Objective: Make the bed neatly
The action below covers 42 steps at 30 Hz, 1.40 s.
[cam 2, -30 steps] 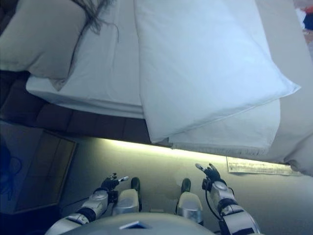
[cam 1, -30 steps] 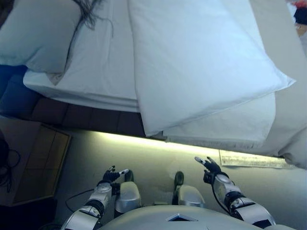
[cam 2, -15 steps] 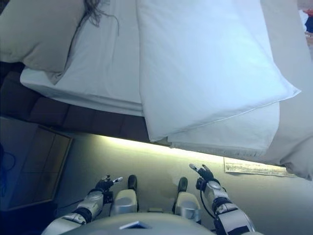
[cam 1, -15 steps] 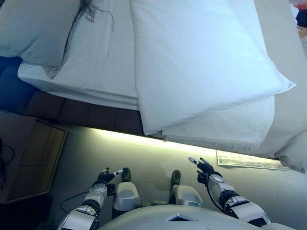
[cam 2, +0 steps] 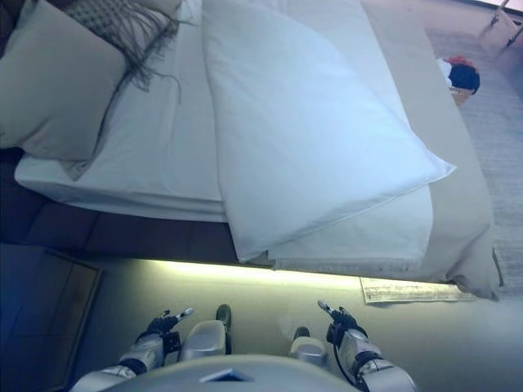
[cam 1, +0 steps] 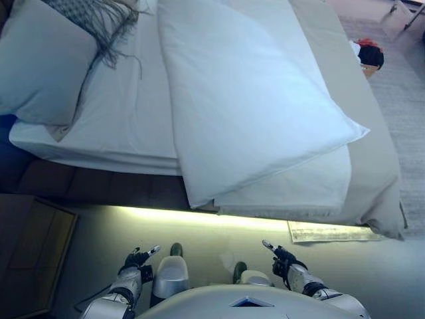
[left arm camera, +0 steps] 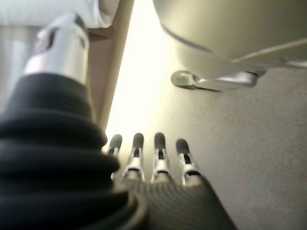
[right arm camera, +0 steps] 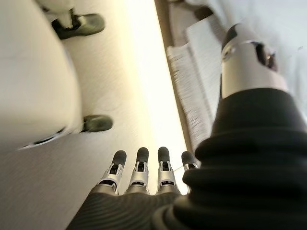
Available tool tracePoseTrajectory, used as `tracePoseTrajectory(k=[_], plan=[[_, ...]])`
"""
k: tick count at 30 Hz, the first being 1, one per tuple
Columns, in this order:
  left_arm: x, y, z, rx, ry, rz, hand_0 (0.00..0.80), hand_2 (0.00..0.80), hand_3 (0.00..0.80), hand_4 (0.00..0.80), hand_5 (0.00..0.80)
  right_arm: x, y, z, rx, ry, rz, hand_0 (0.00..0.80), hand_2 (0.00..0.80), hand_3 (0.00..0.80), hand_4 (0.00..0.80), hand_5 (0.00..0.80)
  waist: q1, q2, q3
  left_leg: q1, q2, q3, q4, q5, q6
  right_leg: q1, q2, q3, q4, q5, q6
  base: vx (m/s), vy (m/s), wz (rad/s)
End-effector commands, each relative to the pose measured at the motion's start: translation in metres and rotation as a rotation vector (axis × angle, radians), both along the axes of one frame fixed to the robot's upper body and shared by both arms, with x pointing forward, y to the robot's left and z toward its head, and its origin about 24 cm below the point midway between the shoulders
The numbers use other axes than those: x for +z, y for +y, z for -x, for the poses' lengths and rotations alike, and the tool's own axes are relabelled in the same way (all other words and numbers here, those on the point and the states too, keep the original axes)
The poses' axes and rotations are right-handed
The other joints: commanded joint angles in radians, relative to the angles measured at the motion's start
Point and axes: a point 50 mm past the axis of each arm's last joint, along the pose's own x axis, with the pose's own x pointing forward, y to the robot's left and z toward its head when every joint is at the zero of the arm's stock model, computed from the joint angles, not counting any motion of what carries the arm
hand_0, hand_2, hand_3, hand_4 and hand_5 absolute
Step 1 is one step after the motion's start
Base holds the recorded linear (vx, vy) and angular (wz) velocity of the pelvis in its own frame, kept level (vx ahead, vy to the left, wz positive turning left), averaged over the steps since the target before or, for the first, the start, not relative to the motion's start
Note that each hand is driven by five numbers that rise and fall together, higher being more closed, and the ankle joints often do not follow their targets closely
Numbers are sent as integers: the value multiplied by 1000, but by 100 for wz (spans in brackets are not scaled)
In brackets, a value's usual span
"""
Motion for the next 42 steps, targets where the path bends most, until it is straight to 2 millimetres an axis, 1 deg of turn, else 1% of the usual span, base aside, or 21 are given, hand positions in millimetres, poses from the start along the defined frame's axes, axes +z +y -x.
tracePoseTrajectory(k=[1,4,7,8,9,10,11,12,13,14,15,16,18,20,21,24,26,29,33,39,42], plan=[[-4,-24,-9,-32,-3,57,0,0,0,0,0,16,-8,-41,-9,-136,24,0,0,0,0,0,22,35,32,10,34,0,34,6,-5,2,-26,-6,40,44,-13,147,72,5],[-5,-24,-5,-55,10,50,0,0,0,0,0,17,-9,-44,-38,-151,7,0,0,0,0,0,32,32,36,-9,32,4,78,-13,1,15,-43,-3,52,34,-5,171,90,6],[-5,-22,-3,-104,28,37,0,0,0,0,0,18,-8,-45,-60,-171,-11,0,0,0,0,0,36,32,37,-16,24,0,85,-18,16,16,-55,8,94,19,1,186,116,3],[-4,-19,-2,-138,34,33,0,0,0,0,0,19,-9,-47,-82,-198,-29,0,0,0,0,0,33,37,41,-4,15,-2,67,-17,31,-26,-69,12,189,41,2,153,120,2],[-4,-18,-2,-146,33,37,0,0,0,0,0,21,-11,-49,-93,-221,-37,0,0,0,0,0,24,42,49,9,10,-8,52,-16,40,-82,-70,23,272,74,4,214,134,3],[-4,-16,-1,-156,33,39,0,0,0,0,0,23,-13,-51,-113,-257,-52,0,0,0,0,0,13,49,58,25,6,-19,33,-16,49,-134,-59,38,314,89,1,159,41,2],[-3,-15,-3,-162,27,38,0,0,0,0,0,26,-13,-56,-129,-290,-73,0,0,0,0,0,6,50,68,32,9,-23,22,-14,49,-161,-53,39,293,90,-4,112,-57,1],[-1,-12,-8,-158,7,31,0,0,0,0,0,31,-13,-65,-143,-331,-85,0,0,0,0,0,2,50,84,29,15,-25,14,-13,45,-177,-49,31,235,84,-8,-12,-146,3],[2,-9,-15,-147,-26,26,0,0,0,0,0,38,-13,-77,-150,-385,-98,0,0,0,0,0,0,42,104,20,14,-20,10,-21,40,-206,-48,26,180,119,4,-101,-174,3],[7,-6,-27,-136,-72,23,0,0,0,0,0,48,-10,-95,-163,-461,-131,0,0,0,0,0,-5,35,131,11,15,-10,-1,-30,36,-264,-45,23,136,172,19,-268,-254,-4],[15,-3,-47,-122,-140,16,0,0,0,0,0,66,-6,-123,-182,-551,-172,0,0,0,0,0,-10,32,169,-5,21,3,-10,-38,36,-333,-41,24,118,209,26,-279,-236,-6],[20,-4,-58,-120,-181,10,0,0,0,0,0,78,-3,-138,-210,-604,-195,0,0,0,0,0,-11,31,190,-31,27,4,-5,-39,38,-340,-24,42,115,193,23,-263,-221,11],[23,-13,-69,-152,-213,-8,0,0,0,0,0,95,-3,-158,-275,-658,-225,0,0,0,0,0,-7,29,215,-94,33,0,33,-28,39,-354,-11,47,126,174,11,-129,-127,71],[25,-20,-75,-119,-247,14,0,0,0,0,0,109,-21,-169,-361,-705,-227,0,0,0,0,0,4,41,231,-128,38,3,26,-9,21,-345,-16,7,98,165,11,-132,-42,83],[27,-22,-79,-114,-271,24,0,0,0,0,0,118,-28,-177,-403,-733,-240,0,0,0,0,0,8,50,244,-139,38,-3,15,-1,15,-349,-15,1,90,162,8,-116,18,41],[32,-27,-89,-118,-320,47,0,0,0,0,0,143,-40,-199,-480,-805,-280,0,0,0,0,0,26,72,267,-175,29,-20,-2,16,7,-385,-22,-13,101,154,6,-83,19,3],[33,-31,-92,-138,-336,62,0,0,0,0,0,159,-52,-208,-521,-848,-288,0,0,0,0,0,32,88,279,-199,24,-27,1,23,4,-420,-34,-25,133,146,7,-48,67,0],[32,-39,-91,-148,-358,99,0,0,0,0,0,183,-68,-218,-534,-931,-305,0,0,0,0,0,30,109,299,-228,11,-34,34,11,4,-462,-52,-22,175,135,5,-9,94,13],[33,-46,-89,-135,-392,140,0,0,0,0,0,214,-78,-233,-499,-1029,-316,0,0,0,0,0,30,133,321,-249,4,-33,32,14,4,-500,-55,-18,196,127,6,3,85,6],[39,-54,-95,-90,-469,194,0,0,0,0,0,264,-88,-251,-442,-1145,-273,0,0,0,0,0,34,157,363,-304,3,-30,24,30,3,-572,-47,-13,228,122,2,-27,68,0],[43,-57,-99,-79,-505,213,0,0,0,0,0,284,-91,-257,-401,-1186,-241,0,0,0,0,0,39,166,383,-331,1,-31,21,42,4,-602,-42,-12,241,120,-1,-42,56,-4]])
